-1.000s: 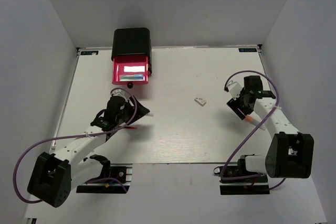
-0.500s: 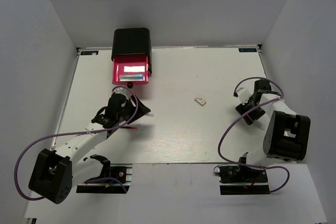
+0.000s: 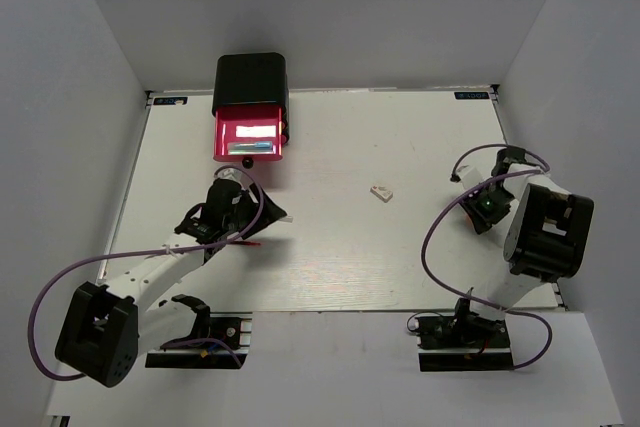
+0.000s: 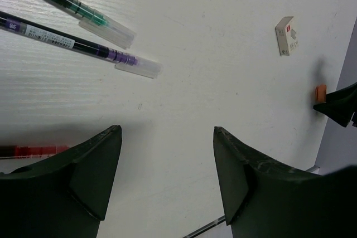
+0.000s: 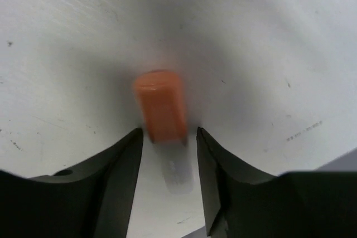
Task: Sort the stationery into containers
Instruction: Pick up the pen from the center of the board, then place the pen in the drawer.
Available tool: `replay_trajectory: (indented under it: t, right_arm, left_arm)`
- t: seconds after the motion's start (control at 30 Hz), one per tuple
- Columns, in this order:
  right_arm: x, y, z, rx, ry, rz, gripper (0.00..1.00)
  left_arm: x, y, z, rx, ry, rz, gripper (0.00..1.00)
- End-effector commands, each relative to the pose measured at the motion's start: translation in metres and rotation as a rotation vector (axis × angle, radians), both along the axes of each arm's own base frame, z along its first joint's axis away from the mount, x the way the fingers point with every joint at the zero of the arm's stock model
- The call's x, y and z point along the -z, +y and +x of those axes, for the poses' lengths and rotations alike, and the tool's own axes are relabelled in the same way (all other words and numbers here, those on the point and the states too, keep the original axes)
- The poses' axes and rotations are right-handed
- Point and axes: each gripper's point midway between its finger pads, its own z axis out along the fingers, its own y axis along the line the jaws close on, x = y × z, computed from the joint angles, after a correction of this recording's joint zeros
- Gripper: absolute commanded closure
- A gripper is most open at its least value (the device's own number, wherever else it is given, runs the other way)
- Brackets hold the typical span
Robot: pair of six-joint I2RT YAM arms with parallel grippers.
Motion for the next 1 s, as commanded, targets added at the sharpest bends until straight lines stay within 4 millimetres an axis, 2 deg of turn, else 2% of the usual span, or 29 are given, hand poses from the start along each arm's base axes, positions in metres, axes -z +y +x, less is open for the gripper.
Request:
replay_trajectory:
  t: [0.0, 0.03, 0.13, 0.17, 0.27, 0.3, 0.37, 0.4, 0.43, 0.53, 0.57, 0.63, 0.67, 0.7, 0.73, 0.77, 0.8, 0.83, 0.87, 0.9, 0.93, 0.97]
  right_arm:
    - [0.013, 0.021, -0.01, -0.097, 0.091, 0.141, 0.56]
    - [0.009, 0.032, -0.013, -0.125, 0.124, 0.203, 0.67]
    - [0.007, 0.043, -0.018, -0.151, 0.187, 0.273, 0.81]
    - [0.004, 0.054, -0.019, -0.169, 0.192, 0.328, 0.88]
    - [-0.012, 0.074, -0.009, -0.23, 0.143, 0.397, 0.96]
    - [-0.022, 0.09, 0.0, -0.292, 0.099, 0.415, 0.98]
    - [-0.041, 0.105, 0.018, -0.361, 0.01, 0.43, 1.0]
    - [-0.052, 0.127, 0.028, -0.428, -0.027, 0.457, 1.0]
    - [-0.064, 0.136, 0.041, -0.459, -0.075, 0.464, 1.0]
    - [-0.106, 0.194, 0.075, -0.574, -0.229, 0.527, 1.0]
    - [-0.115, 0.206, 0.085, -0.586, -0.27, 0.545, 1.0]
    - [-0.153, 0.251, 0.111, -0.66, -0.399, 0.615, 1.0]
    - [-0.161, 0.265, 0.113, -0.652, -0.407, 0.657, 1.0]
    - [-0.181, 0.282, 0.132, -0.665, -0.486, 0.689, 1.0]
    - [-0.195, 0.315, 0.131, -0.696, -0.488, 0.742, 1.0]
    - [-0.213, 0.329, 0.137, -0.715, -0.529, 0.766, 1.0]
    - [-0.207, 0.352, 0.138, -0.731, -0.504, 0.797, 1.0]
    - [-0.238, 0.38, 0.144, -0.731, -0.561, 0.875, 1.0]
    - [-0.256, 0.396, 0.148, -0.744, -0.596, 0.906, 1.0]
    - [-0.257, 0.424, 0.156, -0.779, -0.628, 0.944, 1.0]
    - [-0.275, 0.448, 0.148, -0.768, -0.616, 1.001, 1.0]
    - [-0.299, 0.469, 0.147, -0.808, -0.678, 1.036, 1.0]
  left_arm:
    - [-0.017, -0.003, 0.006, 0.001, -0.046, -0.014, 0.24]
    - [-0.015, -0.002, 0.003, -0.006, -0.039, -0.022, 0.24]
    - [-0.014, 0.002, -0.003, -0.028, -0.041, -0.037, 0.24]
    - [-0.013, 0.005, -0.005, -0.038, -0.051, -0.034, 0.24]
    - [-0.008, 0.01, -0.013, -0.064, -0.046, -0.05, 0.24]
    - [-0.012, 0.011, -0.014, -0.079, -0.061, -0.064, 0.24]
    - [-0.008, 0.014, -0.019, -0.086, -0.058, -0.072, 0.24]
    - [-0.009, 0.016, -0.019, -0.096, -0.062, -0.065, 0.24]
    - [-0.009, 0.017, -0.022, -0.101, -0.061, -0.073, 0.24]
    - [-0.013, 0.021, -0.023, -0.118, -0.079, -0.068, 0.24]
    - [-0.011, 0.024, -0.023, -0.127, -0.082, -0.063, 0.24]
    - [-0.014, 0.025, -0.023, -0.14, -0.087, -0.068, 0.24]
    - [-0.012, 0.026, -0.025, -0.14, -0.086, -0.067, 0.24]
    - [-0.015, 0.027, -0.024, -0.155, -0.097, -0.076, 0.24]
    - [-0.011, 0.028, -0.026, -0.155, -0.088, -0.071, 0.24]
    - [-0.014, 0.028, -0.025, -0.161, -0.094, -0.084, 0.24]
    - [-0.014, 0.028, -0.025, -0.161, -0.094, -0.084, 0.24]
    - [-0.014, 0.028, -0.025, -0.161, -0.094, -0.084, 0.24]
    - [-0.014, 0.029, -0.024, -0.168, -0.097, -0.08, 0.24]
    - [-0.016, 0.029, -0.024, -0.168, -0.105, -0.084, 0.24]
    - [-0.016, 0.029, -0.024, -0.168, -0.105, -0.084, 0.24]
    - [-0.014, 0.03, -0.026, -0.168, -0.097, -0.08, 0.24]
